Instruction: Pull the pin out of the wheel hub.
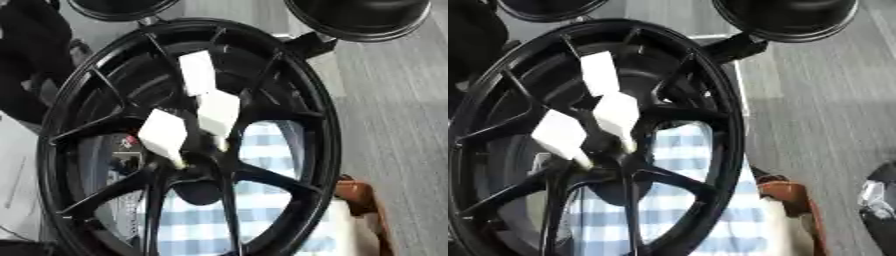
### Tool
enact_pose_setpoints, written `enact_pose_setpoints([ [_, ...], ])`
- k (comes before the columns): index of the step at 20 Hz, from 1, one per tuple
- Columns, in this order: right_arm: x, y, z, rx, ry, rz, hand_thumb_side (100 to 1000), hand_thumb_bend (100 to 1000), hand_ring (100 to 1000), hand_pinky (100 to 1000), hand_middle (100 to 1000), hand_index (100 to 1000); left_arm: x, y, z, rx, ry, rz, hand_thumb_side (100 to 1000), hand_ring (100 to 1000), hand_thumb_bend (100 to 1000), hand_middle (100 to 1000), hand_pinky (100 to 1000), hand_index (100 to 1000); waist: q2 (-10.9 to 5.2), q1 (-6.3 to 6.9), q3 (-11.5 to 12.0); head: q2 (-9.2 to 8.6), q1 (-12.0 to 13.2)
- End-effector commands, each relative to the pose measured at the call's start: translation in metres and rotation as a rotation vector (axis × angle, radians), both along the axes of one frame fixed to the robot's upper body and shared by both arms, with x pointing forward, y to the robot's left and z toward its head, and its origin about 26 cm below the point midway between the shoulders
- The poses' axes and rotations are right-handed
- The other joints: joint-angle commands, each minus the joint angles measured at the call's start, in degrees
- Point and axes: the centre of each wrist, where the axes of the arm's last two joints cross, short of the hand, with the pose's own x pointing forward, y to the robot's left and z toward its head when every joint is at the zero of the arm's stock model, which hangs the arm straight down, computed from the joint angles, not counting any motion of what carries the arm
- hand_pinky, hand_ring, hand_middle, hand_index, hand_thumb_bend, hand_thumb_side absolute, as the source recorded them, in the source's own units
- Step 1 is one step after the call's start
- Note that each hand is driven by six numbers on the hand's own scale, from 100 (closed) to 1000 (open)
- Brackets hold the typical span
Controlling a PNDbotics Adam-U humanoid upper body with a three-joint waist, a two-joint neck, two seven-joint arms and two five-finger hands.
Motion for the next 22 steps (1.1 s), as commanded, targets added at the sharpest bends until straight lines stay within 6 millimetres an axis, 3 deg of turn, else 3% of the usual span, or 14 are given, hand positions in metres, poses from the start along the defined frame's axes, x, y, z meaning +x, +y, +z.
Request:
enact_pose_setpoints([
  [1, 0.000, -0.003, 0.005, -0.004, -0.015, -0.004, 489, 100, 478, 704, 532, 707, -0.005, 0.000, 0.023, 0.052, -0.059, 0.019, 210, 889, 128, 828, 934, 889, -1.17, 0.13, -0.04, -0.04, -0.06],
  [4, 0.000, -0.003, 0.005, -0.002, -0.016, -0.003, 489, 100, 477, 704, 531, 706, -0.005, 0.000, 0.023, 0.082, -0.107, 0.046, 209, 920, 218, 838, 969, 891, -1.24, 0.14, -0.04, -0.02, -0.07],
  [7, 0.000, -0.003, 0.005, -0.003, -0.017, -0.004, 489, 100, 477, 704, 530, 706, -0.005, 0.001, 0.020, 0.103, -0.122, 0.078, 203, 944, 251, 856, 986, 914, -1.32, 0.11, -0.07, -0.06, -0.05],
  [10, 0.000, -0.003, 0.005, -0.002, -0.017, -0.005, 489, 100, 476, 704, 529, 706, -0.004, -0.001, 0.019, 0.104, -0.125, 0.085, 212, 895, 100, 794, 940, 893, -1.37, 0.05, -0.06, -0.04, -0.03],
  [12, 0.000, -0.003, 0.005, -0.001, -0.016, -0.005, 489, 100, 476, 704, 529, 706, -0.003, -0.003, 0.018, 0.068, -0.139, 0.069, 244, 821, 100, 703, 878, 811, -1.39, 0.03, -0.03, -0.02, -0.03],
  [14, 0.000, -0.003, 0.005, -0.001, -0.016, -0.005, 489, 100, 476, 704, 529, 705, -0.001, -0.007, 0.018, 0.015, -0.156, 0.038, 245, 792, 100, 672, 860, 790, -1.40, 0.01, -0.04, -0.04, -0.05],
  [18, 0.000, -0.003, 0.005, -0.003, -0.016, -0.004, 487, 100, 476, 704, 528, 705, 0.001, -0.025, 0.027, -0.020, -0.149, -0.071, 245, 740, 100, 630, 836, 771, -1.36, 0.00, -0.10, -0.07, -0.09],
  [22, 0.000, -0.003, 0.005, -0.005, -0.016, -0.003, 486, 100, 475, 705, 527, 705, 0.001, -0.063, 0.042, 0.051, -0.147, -0.220, 244, 738, 100, 635, 832, 771, -1.23, 0.00, -0.18, -0.04, -0.04],
])
